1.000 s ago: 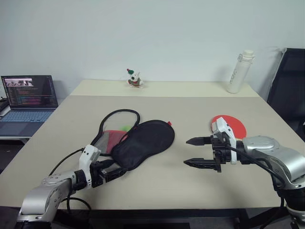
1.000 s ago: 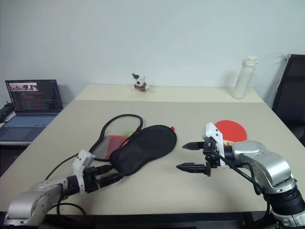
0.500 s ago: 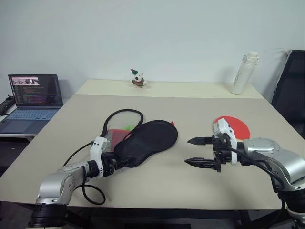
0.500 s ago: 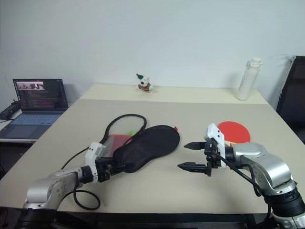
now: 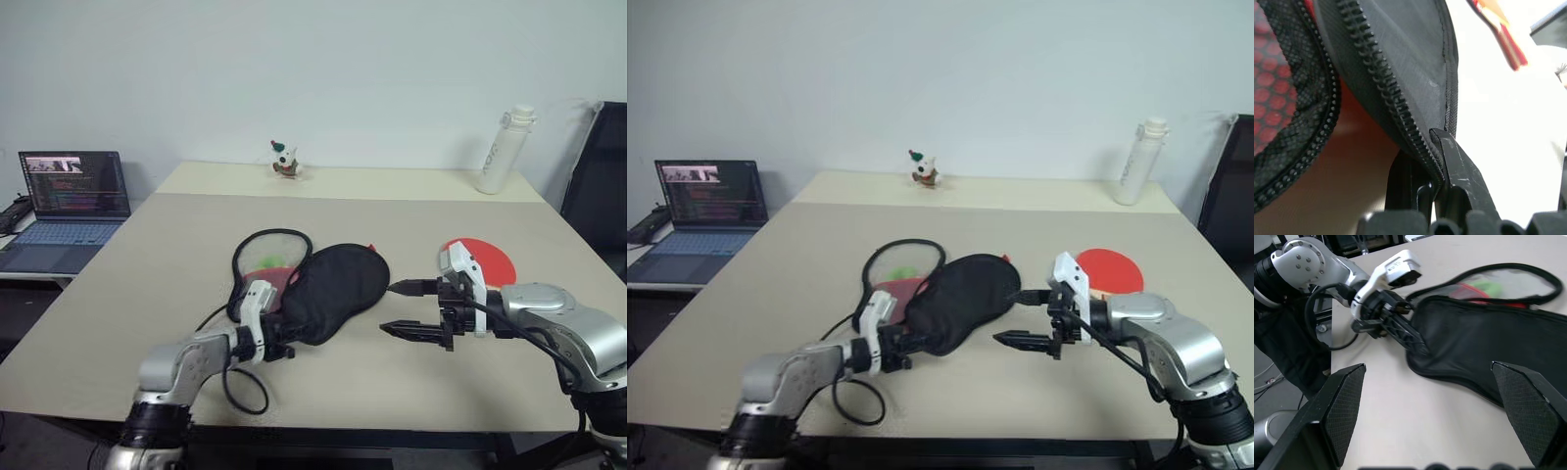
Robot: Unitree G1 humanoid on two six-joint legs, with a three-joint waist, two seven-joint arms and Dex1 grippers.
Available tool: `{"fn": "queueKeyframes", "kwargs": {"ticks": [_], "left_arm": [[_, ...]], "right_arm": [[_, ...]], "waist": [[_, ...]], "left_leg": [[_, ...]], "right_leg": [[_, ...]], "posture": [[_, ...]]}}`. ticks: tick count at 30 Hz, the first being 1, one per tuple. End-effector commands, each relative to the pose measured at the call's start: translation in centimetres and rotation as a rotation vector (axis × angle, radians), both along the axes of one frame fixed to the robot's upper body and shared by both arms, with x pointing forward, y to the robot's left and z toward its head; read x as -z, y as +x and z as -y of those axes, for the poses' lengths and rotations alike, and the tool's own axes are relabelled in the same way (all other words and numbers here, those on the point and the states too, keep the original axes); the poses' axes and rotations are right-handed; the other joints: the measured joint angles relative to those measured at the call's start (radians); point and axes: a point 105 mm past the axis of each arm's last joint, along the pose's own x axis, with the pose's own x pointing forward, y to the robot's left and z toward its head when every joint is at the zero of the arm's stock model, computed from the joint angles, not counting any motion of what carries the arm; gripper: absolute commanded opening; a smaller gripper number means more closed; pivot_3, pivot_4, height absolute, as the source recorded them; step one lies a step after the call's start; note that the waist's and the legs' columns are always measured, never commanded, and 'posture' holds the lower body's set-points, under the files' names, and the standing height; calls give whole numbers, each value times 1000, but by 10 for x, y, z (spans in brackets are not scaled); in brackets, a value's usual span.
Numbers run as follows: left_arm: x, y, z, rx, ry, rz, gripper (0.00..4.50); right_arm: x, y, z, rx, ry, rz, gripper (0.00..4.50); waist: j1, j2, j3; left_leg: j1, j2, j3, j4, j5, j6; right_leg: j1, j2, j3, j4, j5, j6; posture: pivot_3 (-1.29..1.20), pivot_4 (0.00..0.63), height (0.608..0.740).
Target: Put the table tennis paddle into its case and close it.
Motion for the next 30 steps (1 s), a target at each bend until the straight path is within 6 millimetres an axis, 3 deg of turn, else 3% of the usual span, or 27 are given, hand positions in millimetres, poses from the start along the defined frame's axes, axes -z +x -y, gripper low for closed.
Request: {"fn": "queueKeyframes", "kwargs": {"ticks": [1, 4, 7, 11, 13, 16, 21, 26, 30], "left_arm": [[-9, 8, 13, 22, 12, 63, 40], [-6, 6, 14, 44, 54, 79, 40], [-5, 1, 8, 61, 104, 120, 748], [5, -16, -17, 95, 253, 176, 2109], [12, -23, -41, 91, 365, 218, 2791], [9, -39, -67, 100, 391, 262, 3801], [-10, -67, -92, 141, 346, 330, 3801], [-56, -62, -102, 57, 208, 465, 3801], [-69, -53, -110, 20, 204, 498, 3801]], "right_arm": [[-11, 0, 5, 9, 10, 58, 4500], [-11, -1, 6, 11, 8, 59, 4500], [-11, -1, 7, 20, 8, 57, 4500], [-10, -1, 7, 34, 14, 47, 4500], [-9, 1, 7, 48, 15, 36, 4500], [-2, 7, 8, 95, -7, 15, 4500], [17, 20, 3, 219, -37, -103, 4500], [37, 42, -14, 403, 13, -282, 4500], [56, 48, -32, 485, 5, -372, 4500]], "waist": [[-1, 0, 0], [-7, 0, 0], [-8, 0, 0], [-12, 0, 0], [-18, 0, 0], [-33, 0, 0], [-44, 0, 0], [-29, -1, -1], [-25, -2, -1]], "left_leg": [[0, 0, 0, 0, 0, 0], [0, 0, 1, -1, 2, -3], [0, 1, 1, -1, 2, -3], [0, 1, 2, -1, 2, -3], [1, 1, 2, -1, 2, -3], [2, 2, 3, -2, 2, -3], [4, 2, 4, -3, 0, -1], [3, 2, 4, -3, 0, 0], [3, 2, 3, -3, 0, 0]], "right_leg": [[0, 0, 0, 0, 0, 0], [-1, 1, 2, -1, 0, 0], [-1, 1, 2, -1, 0, 0], [-1, 1, 3, -1, 0, 0], [-1, 1, 3, -1, 0, 0], [0, 1, 4, -1, 0, 0], [-1, 1, 4, 0, 0, -1], [-1, 0, 3, 1, 0, -1], [0, 0, 2, 1, 0, -1]], "posture": [[0, 150, 740], [0, 150, 740], [0, 150, 740], [0, 150, 740], [0, 150, 740], [0, 150, 740], [0, 150, 740], [0, 150, 740], [0, 150, 740]]}}
